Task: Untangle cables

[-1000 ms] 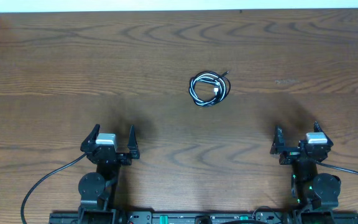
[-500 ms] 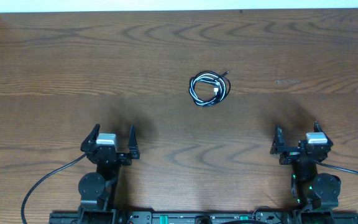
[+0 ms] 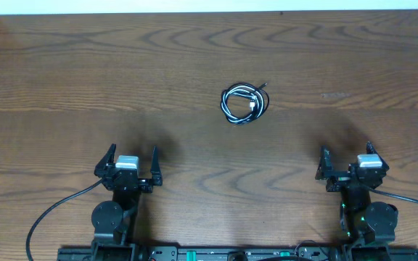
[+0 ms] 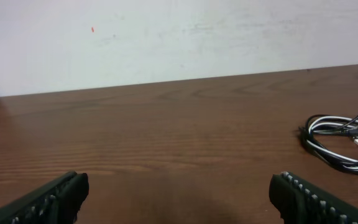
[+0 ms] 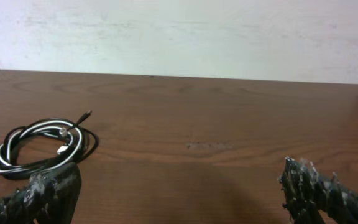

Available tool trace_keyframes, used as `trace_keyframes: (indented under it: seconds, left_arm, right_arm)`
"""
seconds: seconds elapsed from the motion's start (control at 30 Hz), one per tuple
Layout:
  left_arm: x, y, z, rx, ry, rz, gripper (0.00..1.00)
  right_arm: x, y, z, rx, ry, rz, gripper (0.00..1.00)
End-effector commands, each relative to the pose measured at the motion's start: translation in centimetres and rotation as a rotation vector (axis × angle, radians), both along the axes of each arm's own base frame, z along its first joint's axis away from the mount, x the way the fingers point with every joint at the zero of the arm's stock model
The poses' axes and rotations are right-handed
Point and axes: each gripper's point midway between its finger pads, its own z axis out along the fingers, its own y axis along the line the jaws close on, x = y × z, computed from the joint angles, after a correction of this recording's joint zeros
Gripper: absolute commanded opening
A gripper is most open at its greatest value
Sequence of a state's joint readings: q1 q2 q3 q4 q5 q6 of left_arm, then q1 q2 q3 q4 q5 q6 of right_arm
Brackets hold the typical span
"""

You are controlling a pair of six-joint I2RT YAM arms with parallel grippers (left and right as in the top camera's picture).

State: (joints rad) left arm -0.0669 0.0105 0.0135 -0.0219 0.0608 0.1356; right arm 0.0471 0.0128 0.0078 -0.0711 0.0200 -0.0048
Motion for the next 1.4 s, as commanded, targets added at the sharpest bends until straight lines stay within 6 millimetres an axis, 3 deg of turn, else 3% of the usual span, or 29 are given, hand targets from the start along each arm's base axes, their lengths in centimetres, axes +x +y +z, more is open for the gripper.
trace_keyframes:
  seconds: [0.0, 0.6, 0.87, 1.07, 1.37]
  left_arm:
    - [-0.1, 0.1, -1.5, 0.021, 0.049, 0.003, 0.98]
    - [-0.1, 0.2, -1.5, 0.019, 0.052, 0.005, 0.98]
    - [-0.1, 0.1, -2.1, 0.012, 0.151, 0.003, 0.98]
    - [0.7, -0.3, -0.1, 0.011, 0.205, -0.018, 0.98]
    - [3.5, -1.7, 4.8, -0.001, 0.316, -0.084, 0.98]
  right_arm:
    - [0.0, -0.1, -0.1, -0.004, 0.003, 0.000, 0.99]
    - [-0.1, 0.7, -0.2, -0.001, 0.008, 0.044, 0.99]
    - [-0.4, 0.8, -0.3, -0.001, 0.063, 0.051, 0.99]
    - [-0.6, 0.8, 0.4, -0.035, 0.113, 0.055, 0.99]
    - [0.5, 1.0, 4.6, -0.034, 0.127, 0.062, 0.99]
